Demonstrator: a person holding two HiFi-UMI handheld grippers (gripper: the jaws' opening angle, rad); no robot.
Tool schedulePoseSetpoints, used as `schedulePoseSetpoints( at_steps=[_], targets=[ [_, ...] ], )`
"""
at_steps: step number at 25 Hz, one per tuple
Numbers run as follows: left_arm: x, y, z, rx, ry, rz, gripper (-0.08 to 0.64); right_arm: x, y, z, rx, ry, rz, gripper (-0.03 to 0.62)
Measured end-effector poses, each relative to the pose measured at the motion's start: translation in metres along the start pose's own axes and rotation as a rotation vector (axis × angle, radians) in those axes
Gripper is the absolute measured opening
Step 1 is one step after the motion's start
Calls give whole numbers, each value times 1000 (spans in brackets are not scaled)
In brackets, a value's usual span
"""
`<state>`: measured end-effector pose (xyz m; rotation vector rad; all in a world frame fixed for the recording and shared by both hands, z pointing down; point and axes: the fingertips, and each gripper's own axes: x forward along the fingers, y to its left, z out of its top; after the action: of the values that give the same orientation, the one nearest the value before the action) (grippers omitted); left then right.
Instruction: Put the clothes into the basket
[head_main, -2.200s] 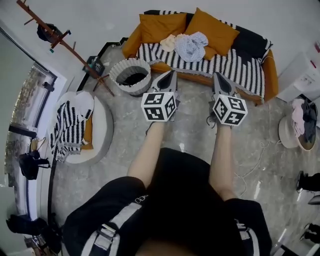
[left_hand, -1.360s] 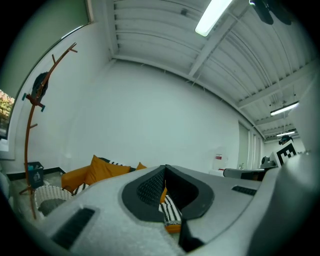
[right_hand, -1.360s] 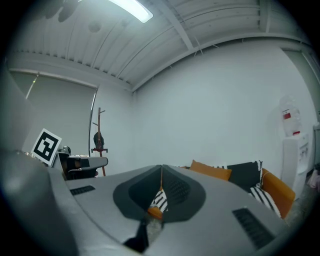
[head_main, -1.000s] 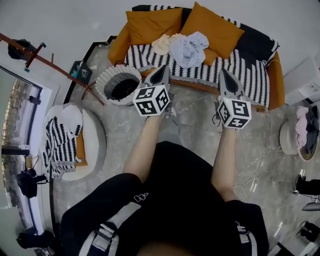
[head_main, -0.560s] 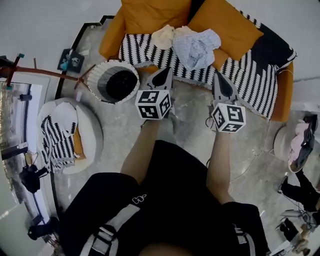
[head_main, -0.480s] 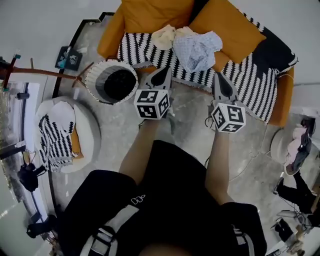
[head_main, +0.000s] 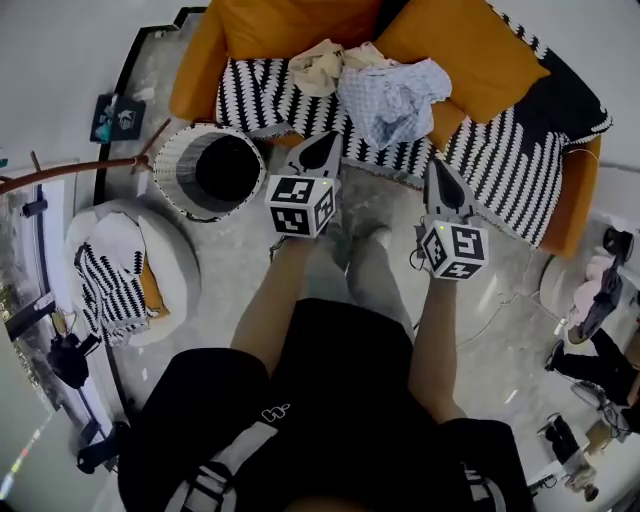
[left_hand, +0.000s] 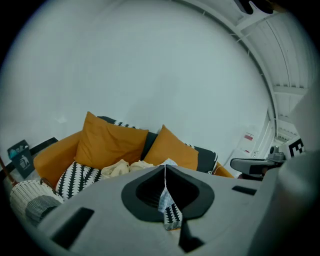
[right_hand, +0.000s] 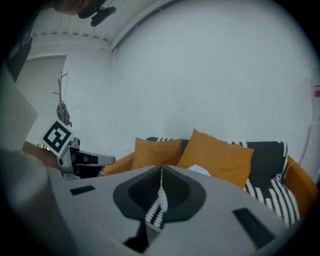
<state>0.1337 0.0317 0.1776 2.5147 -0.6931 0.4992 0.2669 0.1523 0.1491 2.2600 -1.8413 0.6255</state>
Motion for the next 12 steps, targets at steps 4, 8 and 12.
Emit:
schedulePoseSetpoints(
  at_steps=[4, 8, 12],
  targets=[
    [49, 7, -25, 30, 67, -20, 11, 33, -27, -36, 41, 50, 1, 12],
    [97, 20, -55, 30, 121, -25, 11, 71, -53, -79, 72, 87, 3, 12],
    [149, 36, -85, 36, 147, -22, 11, 114, -72, -118, 91, 109, 18, 14]
  ],
)
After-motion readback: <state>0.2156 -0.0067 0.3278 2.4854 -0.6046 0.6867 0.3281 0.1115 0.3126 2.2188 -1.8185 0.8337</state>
